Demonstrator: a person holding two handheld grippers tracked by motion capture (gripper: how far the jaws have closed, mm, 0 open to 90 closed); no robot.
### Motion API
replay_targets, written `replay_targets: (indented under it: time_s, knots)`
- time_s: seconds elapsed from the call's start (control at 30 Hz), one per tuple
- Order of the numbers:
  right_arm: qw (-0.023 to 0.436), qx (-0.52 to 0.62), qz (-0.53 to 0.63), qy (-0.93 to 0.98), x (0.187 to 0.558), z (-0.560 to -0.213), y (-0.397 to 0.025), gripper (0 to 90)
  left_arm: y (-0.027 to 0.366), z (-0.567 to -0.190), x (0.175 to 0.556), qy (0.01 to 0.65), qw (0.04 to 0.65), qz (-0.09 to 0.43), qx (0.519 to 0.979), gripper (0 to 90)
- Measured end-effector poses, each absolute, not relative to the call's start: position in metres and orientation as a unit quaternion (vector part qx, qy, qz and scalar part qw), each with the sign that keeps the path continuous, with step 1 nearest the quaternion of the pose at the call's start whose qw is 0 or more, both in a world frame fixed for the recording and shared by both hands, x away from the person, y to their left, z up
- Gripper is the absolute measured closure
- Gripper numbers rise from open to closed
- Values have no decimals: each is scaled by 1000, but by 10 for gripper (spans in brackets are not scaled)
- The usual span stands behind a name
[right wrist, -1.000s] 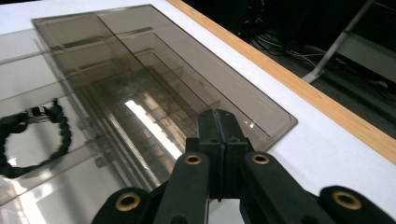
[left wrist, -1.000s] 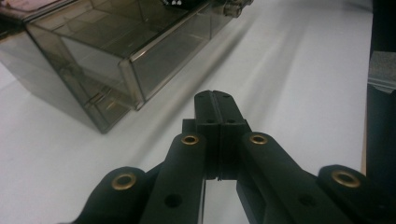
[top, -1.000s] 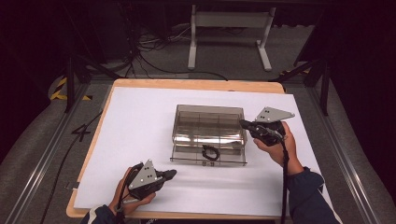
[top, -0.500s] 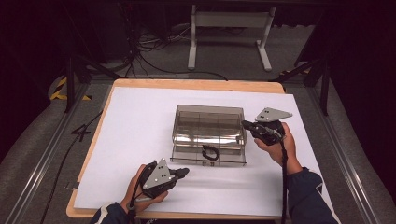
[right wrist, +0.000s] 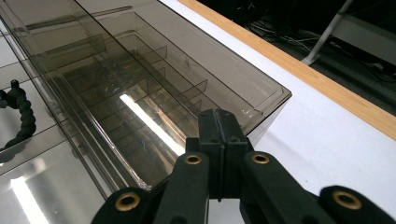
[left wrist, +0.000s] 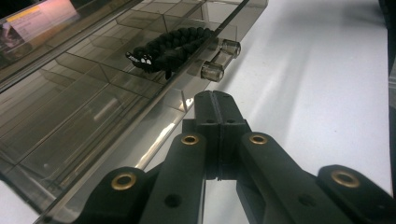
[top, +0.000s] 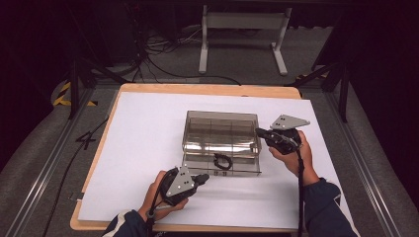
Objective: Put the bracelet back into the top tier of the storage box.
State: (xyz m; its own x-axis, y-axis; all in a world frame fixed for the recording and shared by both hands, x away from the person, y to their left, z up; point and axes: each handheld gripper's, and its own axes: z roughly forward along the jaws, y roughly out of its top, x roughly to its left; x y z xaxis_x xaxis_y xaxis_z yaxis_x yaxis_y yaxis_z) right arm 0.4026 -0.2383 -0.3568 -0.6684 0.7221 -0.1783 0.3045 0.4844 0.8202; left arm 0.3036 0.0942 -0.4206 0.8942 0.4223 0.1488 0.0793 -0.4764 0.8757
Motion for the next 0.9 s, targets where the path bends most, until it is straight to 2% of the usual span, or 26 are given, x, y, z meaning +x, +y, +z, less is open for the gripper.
replay_targets:
  time_s: [0.9]
  knots:
    - [274,317,402,814,402,-359,-237,900,81,-425,313,145,484,181,844,898]
